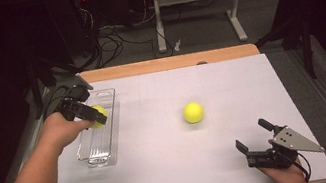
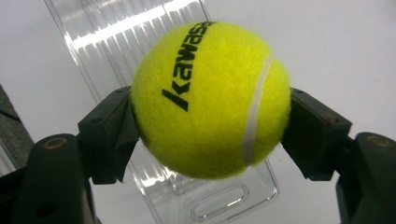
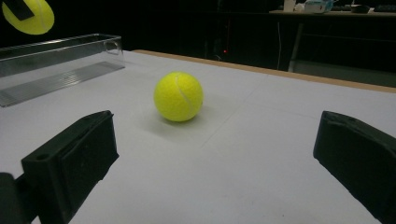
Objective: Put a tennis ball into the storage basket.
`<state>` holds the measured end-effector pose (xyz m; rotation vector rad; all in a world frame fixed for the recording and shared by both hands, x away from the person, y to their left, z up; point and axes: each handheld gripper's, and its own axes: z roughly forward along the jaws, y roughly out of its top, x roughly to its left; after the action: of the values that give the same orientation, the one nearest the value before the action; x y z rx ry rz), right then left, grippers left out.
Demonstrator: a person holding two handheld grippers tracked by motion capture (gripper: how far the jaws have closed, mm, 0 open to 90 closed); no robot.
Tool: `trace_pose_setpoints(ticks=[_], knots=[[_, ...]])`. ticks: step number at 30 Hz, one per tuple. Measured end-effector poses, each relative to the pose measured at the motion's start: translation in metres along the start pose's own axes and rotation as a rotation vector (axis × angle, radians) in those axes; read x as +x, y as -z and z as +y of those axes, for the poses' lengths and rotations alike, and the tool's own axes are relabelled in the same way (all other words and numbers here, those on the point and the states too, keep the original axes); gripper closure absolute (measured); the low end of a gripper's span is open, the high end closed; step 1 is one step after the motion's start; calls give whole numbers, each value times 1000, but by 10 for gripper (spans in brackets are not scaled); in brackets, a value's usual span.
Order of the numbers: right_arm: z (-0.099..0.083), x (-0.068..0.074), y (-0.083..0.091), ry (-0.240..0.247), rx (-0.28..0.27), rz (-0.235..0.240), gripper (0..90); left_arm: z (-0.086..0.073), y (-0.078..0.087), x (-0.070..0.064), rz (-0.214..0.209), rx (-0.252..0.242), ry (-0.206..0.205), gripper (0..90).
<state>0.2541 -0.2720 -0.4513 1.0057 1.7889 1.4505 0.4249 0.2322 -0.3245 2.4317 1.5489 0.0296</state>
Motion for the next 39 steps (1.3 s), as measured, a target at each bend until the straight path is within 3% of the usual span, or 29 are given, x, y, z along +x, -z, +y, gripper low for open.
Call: trace_pose_setpoints(ticks=[11, 19, 39], knots=[[0, 0, 0, -2, 2, 1, 1, 4, -15, 14, 20, 25, 58, 263], [-1, 0, 0, 1, 3, 1, 1, 6, -26, 10, 42, 49, 38, 263], [-1, -1, 0, -2, 3, 0, 1, 18, -44, 12, 70, 96, 47, 259]])
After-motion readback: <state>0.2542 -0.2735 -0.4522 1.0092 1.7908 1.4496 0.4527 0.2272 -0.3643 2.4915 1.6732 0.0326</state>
